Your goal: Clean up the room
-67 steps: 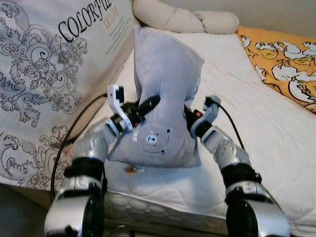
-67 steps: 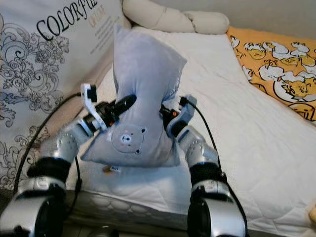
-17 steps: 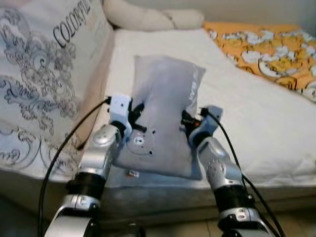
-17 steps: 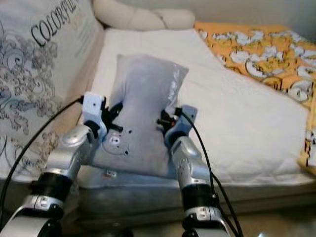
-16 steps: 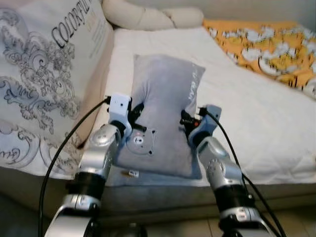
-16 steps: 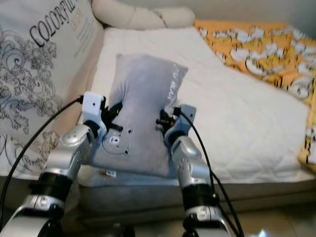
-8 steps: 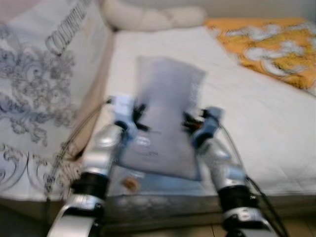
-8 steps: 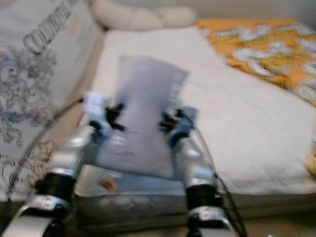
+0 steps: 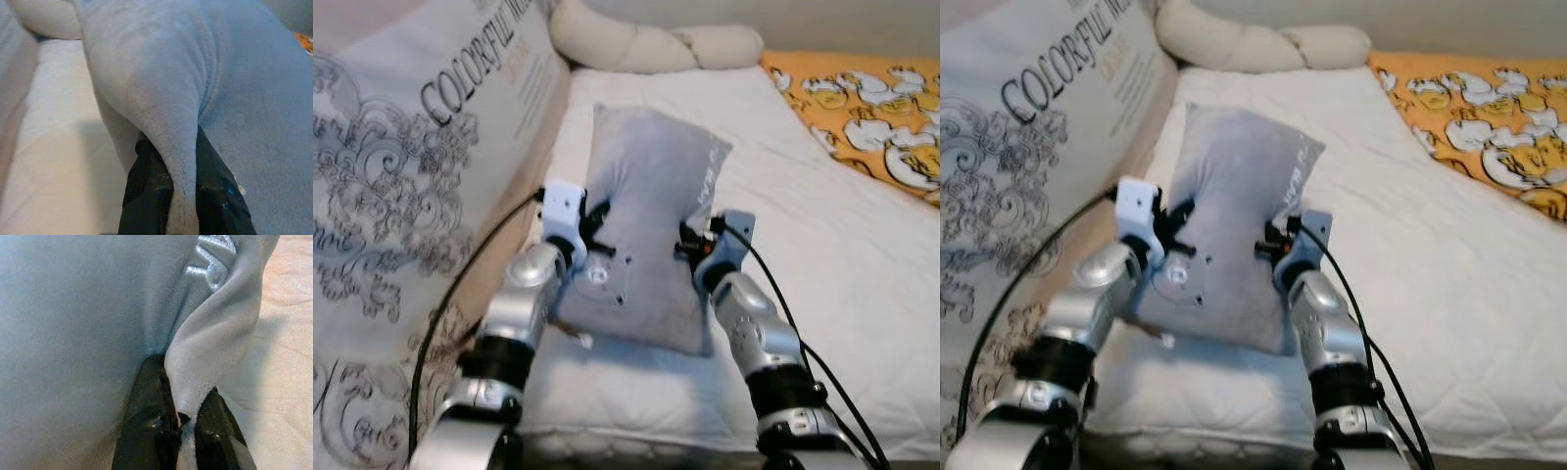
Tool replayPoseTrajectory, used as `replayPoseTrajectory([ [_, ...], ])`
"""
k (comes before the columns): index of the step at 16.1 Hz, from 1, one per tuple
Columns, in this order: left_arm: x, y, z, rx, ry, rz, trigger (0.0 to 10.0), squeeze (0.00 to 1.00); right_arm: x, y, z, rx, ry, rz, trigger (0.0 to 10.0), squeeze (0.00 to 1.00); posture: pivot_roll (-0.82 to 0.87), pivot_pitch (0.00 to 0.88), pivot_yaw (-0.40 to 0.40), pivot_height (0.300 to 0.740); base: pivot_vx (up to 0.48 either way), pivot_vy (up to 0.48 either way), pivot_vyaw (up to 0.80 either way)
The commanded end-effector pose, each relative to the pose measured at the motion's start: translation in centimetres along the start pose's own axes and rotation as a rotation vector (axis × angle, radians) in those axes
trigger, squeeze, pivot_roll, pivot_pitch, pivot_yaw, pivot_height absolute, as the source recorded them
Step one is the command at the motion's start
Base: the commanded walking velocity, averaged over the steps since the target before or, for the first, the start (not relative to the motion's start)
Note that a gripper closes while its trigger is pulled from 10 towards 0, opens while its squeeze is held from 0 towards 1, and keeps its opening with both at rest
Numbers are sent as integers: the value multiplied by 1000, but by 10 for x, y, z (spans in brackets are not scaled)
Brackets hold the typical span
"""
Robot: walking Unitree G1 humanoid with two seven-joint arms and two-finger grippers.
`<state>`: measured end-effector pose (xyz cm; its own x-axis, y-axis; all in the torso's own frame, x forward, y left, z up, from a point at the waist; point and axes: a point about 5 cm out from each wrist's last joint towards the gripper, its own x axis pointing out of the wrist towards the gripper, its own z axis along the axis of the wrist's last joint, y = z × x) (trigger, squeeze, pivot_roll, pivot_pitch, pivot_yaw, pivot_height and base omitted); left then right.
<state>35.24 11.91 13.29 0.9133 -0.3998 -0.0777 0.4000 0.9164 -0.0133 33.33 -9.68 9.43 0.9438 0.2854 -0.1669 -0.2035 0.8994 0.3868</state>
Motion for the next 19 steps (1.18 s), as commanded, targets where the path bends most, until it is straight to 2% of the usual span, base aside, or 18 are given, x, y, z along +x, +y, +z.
replayPoseTrajectory([
  [1, -2, 2, 1, 20, -10, 8, 10000, 0, 3, 11, 0, 8, 2, 44, 10000, 0, 63, 0, -12, 740, 0, 0, 0],
  [5, -2, 2, 0, 36, -8, 8, 10000, 0, 3, 10, -2, 34, 14, 37, 10000, 0, 63, 0, -16, 740, 0, 0, 0],
  [6, -1, 4, 1, 47, -3, 11, 10000, 0, 3, 7, -2, 65, 9, 17, 10000, 1000, 64, 0, -17, 740, 0, 0, 0],
  [7, 0, 8, 3, 71, 2, 13, 10000, 0, 3, 2, -2, 95, 7, -7, 10000, 1000, 65, 0, -19, 740, 0, 0, 0],
  [8, 2, 16, 8, 115, 11, 27, 10000, 0, 2, 0, -1, 82, 8, -17, 10000, 1000, 67, 0, -19, 740, 0, 0, 0],
  [10, 4, 36, 18, 197, 30, 70, 10000, 0, 0, -2, -4, -21, 36, 24, 10000, 1000, 67, 0, -16, 740, 0, 0, 0],
  [12, 1, 63, 31, 331, 85, 122, 10000, 0, -7, 0, -12, -115, 123, 161, 10000, 1000, 63, 0, -9, 740, 0, 0, 0],
  [13, 0, 67, 34, 348, 90, 127, 10000, 0, -9, 1, -12, -121, 131, 192, 10000, 1000, 63, 0, -9, 740, 0, 0, 0],
  [16, -10, 102, 44, 446, 168, 217, 10000, 0, -24, 4, -3, -136, 141, 396, 10000, 1000, 51, 0, 7, 740, 0, 0, 0],
  [17, -19, 116, 46, 525, 231, 242, 10000, 0, -34, 1, 7, -166, 128, 482, 10000, 1000, 46, 0, 14, 740, 0, 0, 0],
  [19, -23, 122, 46, 556, 242, 241, 10000, 0, -41, 2, 11, -203, 116, 542, 10000, 1000, 49, 0, 12, 740, 0, 0, 0],
])
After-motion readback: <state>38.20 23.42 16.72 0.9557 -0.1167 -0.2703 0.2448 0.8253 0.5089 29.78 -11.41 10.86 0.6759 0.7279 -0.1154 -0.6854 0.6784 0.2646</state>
